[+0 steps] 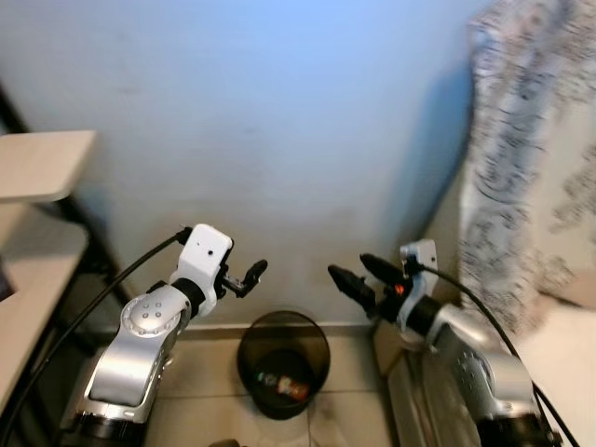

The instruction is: Clean up the room

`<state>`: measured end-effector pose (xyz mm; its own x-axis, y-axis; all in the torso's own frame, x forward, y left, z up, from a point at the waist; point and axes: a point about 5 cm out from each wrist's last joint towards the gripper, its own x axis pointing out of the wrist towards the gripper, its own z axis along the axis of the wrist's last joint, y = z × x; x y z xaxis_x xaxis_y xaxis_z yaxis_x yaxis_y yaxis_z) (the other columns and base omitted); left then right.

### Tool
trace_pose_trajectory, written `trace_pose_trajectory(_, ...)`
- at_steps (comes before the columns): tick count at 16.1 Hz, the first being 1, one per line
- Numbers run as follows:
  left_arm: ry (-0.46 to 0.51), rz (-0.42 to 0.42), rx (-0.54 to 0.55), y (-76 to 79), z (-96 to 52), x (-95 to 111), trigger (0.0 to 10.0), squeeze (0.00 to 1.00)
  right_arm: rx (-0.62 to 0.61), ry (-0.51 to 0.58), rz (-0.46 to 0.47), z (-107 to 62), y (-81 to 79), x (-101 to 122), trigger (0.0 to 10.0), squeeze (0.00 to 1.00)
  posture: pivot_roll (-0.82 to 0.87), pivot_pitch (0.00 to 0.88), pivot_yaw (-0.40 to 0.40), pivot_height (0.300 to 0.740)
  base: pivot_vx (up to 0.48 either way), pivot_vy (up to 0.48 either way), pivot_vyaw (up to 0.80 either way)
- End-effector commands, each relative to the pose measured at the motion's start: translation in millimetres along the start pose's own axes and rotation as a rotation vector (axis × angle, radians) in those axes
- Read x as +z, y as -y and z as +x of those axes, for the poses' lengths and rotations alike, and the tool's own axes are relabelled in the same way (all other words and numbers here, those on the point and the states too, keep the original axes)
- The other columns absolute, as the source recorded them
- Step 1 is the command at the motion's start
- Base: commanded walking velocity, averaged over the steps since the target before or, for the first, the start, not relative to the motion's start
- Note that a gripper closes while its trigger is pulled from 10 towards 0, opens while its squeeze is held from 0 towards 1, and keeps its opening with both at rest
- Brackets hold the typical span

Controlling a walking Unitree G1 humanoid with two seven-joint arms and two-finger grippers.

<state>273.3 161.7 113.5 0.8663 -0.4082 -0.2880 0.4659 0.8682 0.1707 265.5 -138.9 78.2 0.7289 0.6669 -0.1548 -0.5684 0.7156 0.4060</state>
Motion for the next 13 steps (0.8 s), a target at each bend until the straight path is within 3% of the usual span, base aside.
trace_pose_trajectory(1,0.011,-0.009,0.032,-4.8,-0.3,4.4,10.0,0.0,0.041,0.011,-0.015,-0.1,-10.5,10.6,10.0,1.0,0.0,0.0,0.024,0.74,0.0,0.0,-0.69)
trace_pose_trajectory(5,0.016,-0.007,0.03,-5.5,2.9,8.2,10.0,0.0,0.091,0.079,-0.04,8.9,-23.5,31.1,10.0,1.0,0.0,0.0,0.028,0.74,0.0,0.0,-0.62)
trace_pose_trajectory(13,0.033,-0.039,0.051,-5.1,1.8,10.3,10.0,0.0,0.121,0.078,0.005,8.0,-35.4,25.4,10.0,1.0,0.0,0.0,0.028,0.74,0.0,0.0,-0.51)
